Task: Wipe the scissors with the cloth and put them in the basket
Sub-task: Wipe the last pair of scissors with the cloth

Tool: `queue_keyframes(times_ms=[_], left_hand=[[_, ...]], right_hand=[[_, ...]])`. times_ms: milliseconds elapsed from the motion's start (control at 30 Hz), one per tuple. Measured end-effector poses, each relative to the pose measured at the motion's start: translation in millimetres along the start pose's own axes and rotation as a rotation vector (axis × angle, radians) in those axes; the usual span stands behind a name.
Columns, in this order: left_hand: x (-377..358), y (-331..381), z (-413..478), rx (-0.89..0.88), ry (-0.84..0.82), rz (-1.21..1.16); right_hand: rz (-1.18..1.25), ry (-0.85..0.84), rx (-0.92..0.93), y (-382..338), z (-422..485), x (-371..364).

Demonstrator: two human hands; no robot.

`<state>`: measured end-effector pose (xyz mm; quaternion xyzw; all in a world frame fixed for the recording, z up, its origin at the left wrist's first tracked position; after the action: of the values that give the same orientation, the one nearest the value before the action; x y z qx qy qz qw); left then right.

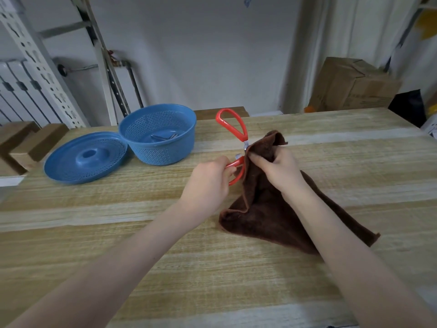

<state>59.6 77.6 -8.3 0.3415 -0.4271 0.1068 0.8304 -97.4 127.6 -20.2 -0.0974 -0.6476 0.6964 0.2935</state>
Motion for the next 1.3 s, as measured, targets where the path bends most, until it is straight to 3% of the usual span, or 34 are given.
queue_keyframes(times_ms=[133,267,433,667,833,933,1067,1200,1300], left_hand=[[2,-3,-2,0.046,-0.042,-0.054],[1,-3,-1,0.112,-0.135,-0.082],[-1,-1,1,0.192,-0.142,-0.121],[2,11,4,0.162,-0.133,-0.064],[8,9,2,0.161,-0.140,-0.101],[8,7,1,0.170,-0.140,-0.115],[15,3,2,0.173,-0.108,-0.114],[21,-4,2,0.163,-0.070,-0.107],[18,-4,0,0.155,-0.069,-0.106]], right_hand=[[-0.027,-0.053,0.005,7,-3,1],[-0.270,-0.084,0.108,12,-9,11],[-0.929,0.306,0.603,13,-30,16],[-0.954,0.354,0.616,1,-25,8],[-0.852,0.290,0.563,10,-28,15],[-0.730,0.220,0.437,14,-26,19],[-0.340,0.180,0.208,22,-20,31],[0.251,0.204,-0.127,42,-16,40],[0.433,0.151,-0.261,46,-13,38]])
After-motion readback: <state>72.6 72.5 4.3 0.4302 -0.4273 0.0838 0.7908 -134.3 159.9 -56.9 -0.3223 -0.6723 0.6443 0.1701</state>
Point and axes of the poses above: each hand's wrist, its own z-axis towards the middle knuckle, its own x-axis out of the back of the hand, y = z × x, the point moved 3 cm from there along z, towards the middle knuckle, and after that the axes turned 2 degrees about -y, right-handed, at the moved point
